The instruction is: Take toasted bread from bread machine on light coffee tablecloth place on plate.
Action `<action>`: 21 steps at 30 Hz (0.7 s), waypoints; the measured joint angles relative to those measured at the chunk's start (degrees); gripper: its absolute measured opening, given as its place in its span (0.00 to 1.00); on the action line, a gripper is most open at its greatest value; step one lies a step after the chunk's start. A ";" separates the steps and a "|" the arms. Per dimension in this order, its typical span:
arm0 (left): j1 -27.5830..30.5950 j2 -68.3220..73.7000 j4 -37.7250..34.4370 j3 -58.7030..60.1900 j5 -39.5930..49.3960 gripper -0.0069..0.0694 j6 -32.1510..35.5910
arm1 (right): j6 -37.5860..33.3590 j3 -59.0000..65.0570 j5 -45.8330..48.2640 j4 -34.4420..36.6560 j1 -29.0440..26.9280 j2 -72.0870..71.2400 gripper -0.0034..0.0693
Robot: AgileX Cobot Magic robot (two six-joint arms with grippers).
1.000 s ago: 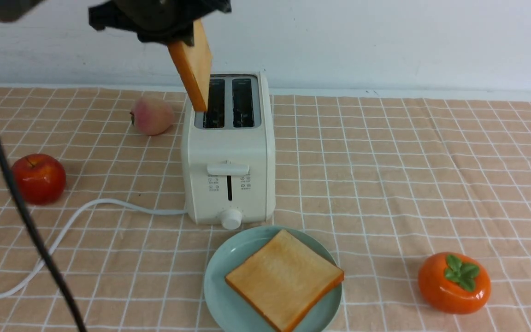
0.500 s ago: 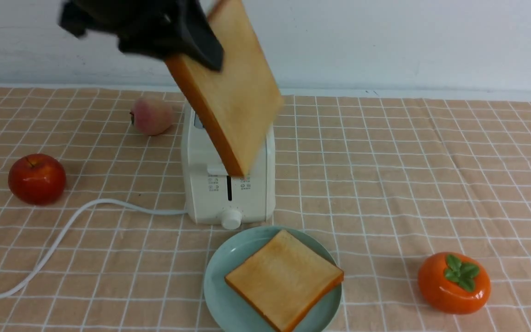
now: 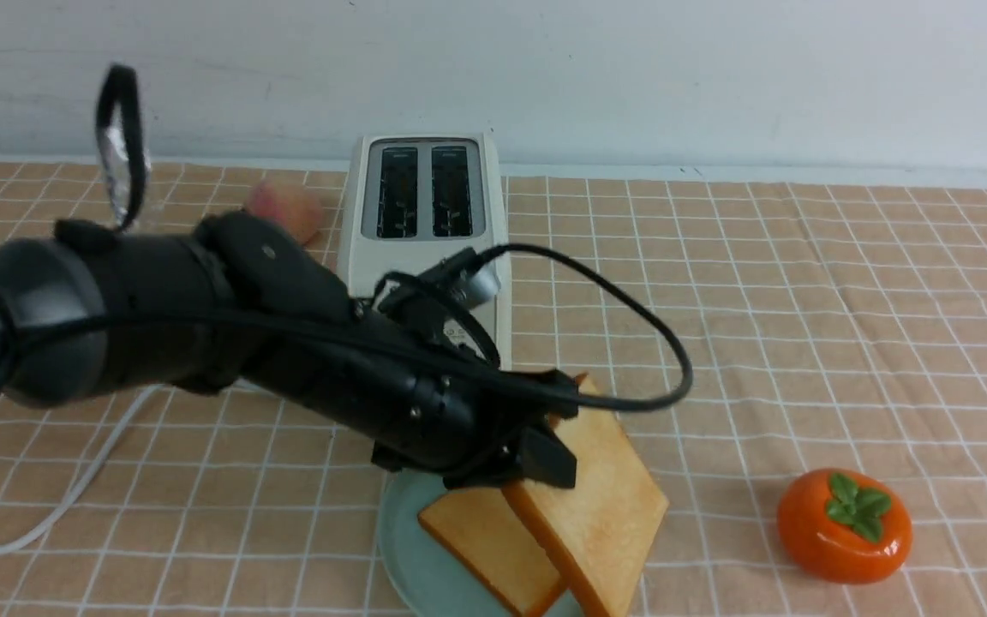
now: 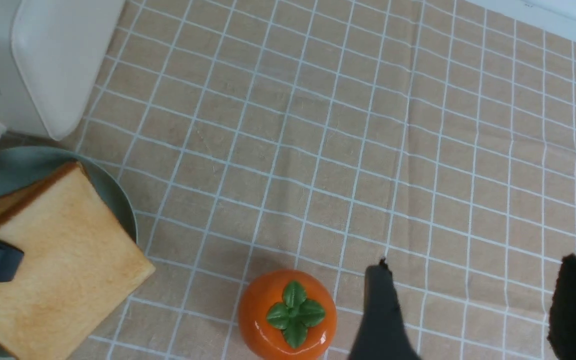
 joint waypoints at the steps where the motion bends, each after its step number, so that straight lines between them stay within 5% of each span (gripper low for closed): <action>1: -0.67 0.37 0.05 0.29 -1.50 0.25 -0.05 | 0.00 0.00 0.00 0.00 0.00 0.00 0.65; 5: -1.66 0.29 0.56 0.35 -5.62 0.40 -0.12 | 0.00 0.00 0.00 0.14 0.00 0.00 0.65; 13: -1.41 -1.89 7.10 0.35 -9.09 0.85 -2.17 | 0.00 0.00 0.00 0.21 0.00 0.00 0.65; 21: 5.97 -5.62 23.97 -1.98 -4.37 0.91 -11.44 | 0.05 0.00 0.00 0.21 0.00 0.00 0.65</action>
